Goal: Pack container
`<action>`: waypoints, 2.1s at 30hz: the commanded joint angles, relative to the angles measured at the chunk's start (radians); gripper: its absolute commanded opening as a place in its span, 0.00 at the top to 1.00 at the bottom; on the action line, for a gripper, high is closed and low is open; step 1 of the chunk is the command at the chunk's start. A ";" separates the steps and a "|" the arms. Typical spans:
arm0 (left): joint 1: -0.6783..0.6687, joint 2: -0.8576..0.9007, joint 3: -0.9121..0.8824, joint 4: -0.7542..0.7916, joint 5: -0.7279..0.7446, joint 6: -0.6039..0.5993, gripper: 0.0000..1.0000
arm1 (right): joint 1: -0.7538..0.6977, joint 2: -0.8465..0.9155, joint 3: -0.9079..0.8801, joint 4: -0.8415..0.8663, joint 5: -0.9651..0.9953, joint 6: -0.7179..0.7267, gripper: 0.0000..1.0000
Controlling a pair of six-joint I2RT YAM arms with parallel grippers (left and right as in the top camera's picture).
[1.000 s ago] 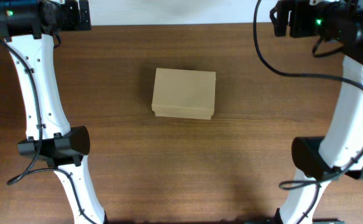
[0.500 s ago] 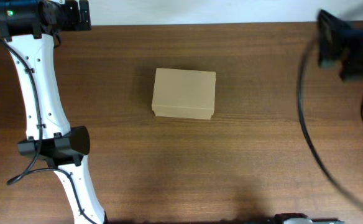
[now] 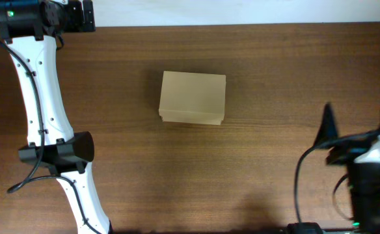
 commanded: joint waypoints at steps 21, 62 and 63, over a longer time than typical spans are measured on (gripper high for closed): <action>0.005 -0.012 0.008 -0.002 -0.006 0.005 0.00 | 0.003 -0.500 -0.837 0.026 0.046 0.002 0.01; -0.133 -0.207 -0.108 -0.008 -0.006 0.005 0.00 | 0.003 -0.500 -0.866 0.034 0.046 0.002 0.01; -0.151 -0.244 -0.138 -0.008 -0.006 0.005 0.00 | 0.003 -0.500 -0.866 0.034 0.046 0.002 0.01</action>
